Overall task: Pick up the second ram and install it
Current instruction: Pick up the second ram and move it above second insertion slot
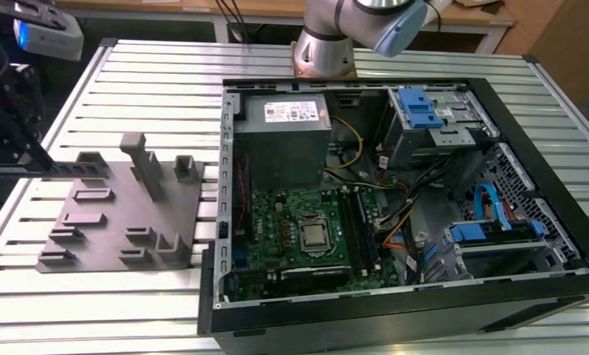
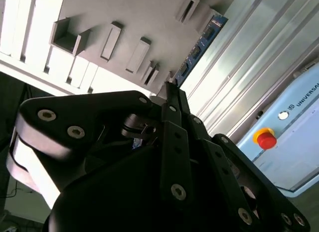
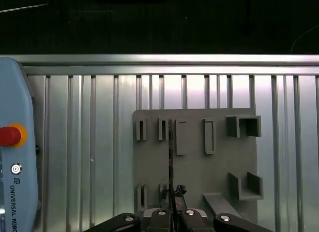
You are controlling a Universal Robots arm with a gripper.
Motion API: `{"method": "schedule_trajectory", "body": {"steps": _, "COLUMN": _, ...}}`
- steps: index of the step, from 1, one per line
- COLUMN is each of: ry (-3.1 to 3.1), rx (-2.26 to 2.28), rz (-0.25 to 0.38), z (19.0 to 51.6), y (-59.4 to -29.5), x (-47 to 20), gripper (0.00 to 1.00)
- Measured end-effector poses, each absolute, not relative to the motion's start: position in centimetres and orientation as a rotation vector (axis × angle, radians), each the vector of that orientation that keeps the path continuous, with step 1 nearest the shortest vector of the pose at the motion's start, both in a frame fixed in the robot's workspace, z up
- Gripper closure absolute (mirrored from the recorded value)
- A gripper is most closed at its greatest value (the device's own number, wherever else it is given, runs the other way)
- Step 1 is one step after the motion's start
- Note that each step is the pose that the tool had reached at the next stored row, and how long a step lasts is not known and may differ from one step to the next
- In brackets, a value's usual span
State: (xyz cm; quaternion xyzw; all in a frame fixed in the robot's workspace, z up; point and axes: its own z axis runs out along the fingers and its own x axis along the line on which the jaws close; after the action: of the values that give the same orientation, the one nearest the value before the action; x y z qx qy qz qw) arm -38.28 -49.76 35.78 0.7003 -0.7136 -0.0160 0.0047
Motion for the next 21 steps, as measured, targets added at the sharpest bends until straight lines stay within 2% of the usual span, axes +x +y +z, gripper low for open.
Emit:
{"method": "schedule_trajectory", "body": {"steps": 7, "ry": -2.235, "rx": 2.194, "rz": -0.050, "z": 38.9, "y": -49.8, "x": -38.3, "gripper": 0.87}}
{"method": "schedule_trajectory", "body": {"steps": 21, "ry": -2.235, "rx": 2.193, "rz": -0.050, "z": 38.7, "y": -49.8, "x": -33.8, "gripper": 0.87}}
